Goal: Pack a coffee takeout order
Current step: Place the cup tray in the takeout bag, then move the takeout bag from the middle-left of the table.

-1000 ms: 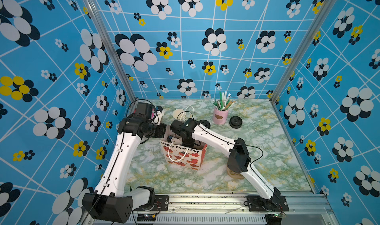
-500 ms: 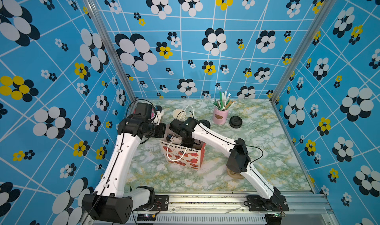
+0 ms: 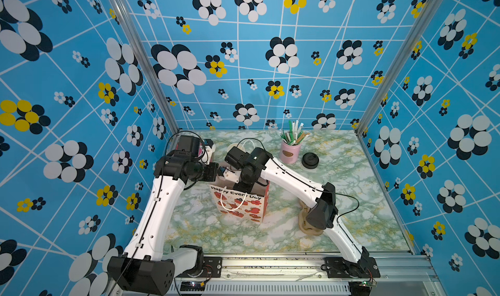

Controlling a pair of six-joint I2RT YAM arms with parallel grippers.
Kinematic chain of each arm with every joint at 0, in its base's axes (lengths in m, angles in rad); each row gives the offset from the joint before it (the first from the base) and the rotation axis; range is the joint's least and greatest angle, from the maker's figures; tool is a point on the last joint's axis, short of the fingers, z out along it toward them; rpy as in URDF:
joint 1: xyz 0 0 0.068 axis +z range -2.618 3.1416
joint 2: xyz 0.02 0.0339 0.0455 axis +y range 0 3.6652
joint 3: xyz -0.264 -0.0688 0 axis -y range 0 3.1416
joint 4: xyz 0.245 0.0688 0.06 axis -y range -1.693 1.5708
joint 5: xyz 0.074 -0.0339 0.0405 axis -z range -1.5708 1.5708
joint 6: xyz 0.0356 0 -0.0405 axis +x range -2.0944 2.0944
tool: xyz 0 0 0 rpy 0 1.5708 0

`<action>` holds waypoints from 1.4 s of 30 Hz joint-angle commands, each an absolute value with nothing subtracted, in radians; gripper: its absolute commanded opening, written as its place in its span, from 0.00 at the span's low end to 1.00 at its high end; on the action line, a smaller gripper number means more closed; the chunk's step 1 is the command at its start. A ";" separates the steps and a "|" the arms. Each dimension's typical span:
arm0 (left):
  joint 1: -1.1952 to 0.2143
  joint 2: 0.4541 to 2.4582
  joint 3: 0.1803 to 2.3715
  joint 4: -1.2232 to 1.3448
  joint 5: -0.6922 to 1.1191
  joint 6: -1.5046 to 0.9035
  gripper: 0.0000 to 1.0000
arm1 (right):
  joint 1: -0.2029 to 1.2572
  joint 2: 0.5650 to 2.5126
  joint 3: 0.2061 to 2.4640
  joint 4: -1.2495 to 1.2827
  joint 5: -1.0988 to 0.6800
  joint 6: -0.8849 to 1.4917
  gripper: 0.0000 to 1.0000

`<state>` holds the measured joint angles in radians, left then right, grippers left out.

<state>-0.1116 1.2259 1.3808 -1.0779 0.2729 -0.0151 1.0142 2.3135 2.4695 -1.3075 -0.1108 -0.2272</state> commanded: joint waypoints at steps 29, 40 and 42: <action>-0.104 1.191 1.362 -1.108 0.255 -0.006 0.05 | 1.021 2.006 2.402 -1.058 -0.095 -0.211 0.55; -0.077 1.153 1.359 -1.111 0.144 -0.038 0.04 | 0.983 1.752 2.224 -0.850 0.071 -0.143 0.80; -0.059 1.139 1.352 -1.100 0.141 -0.043 0.04 | 0.955 1.723 2.180 -0.841 0.107 -0.128 0.85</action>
<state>-0.0830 1.1725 1.3743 -1.0958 0.1772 -0.0238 0.9901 1.7397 2.2360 -0.8955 0.0120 -0.1631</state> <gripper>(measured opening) 0.046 0.836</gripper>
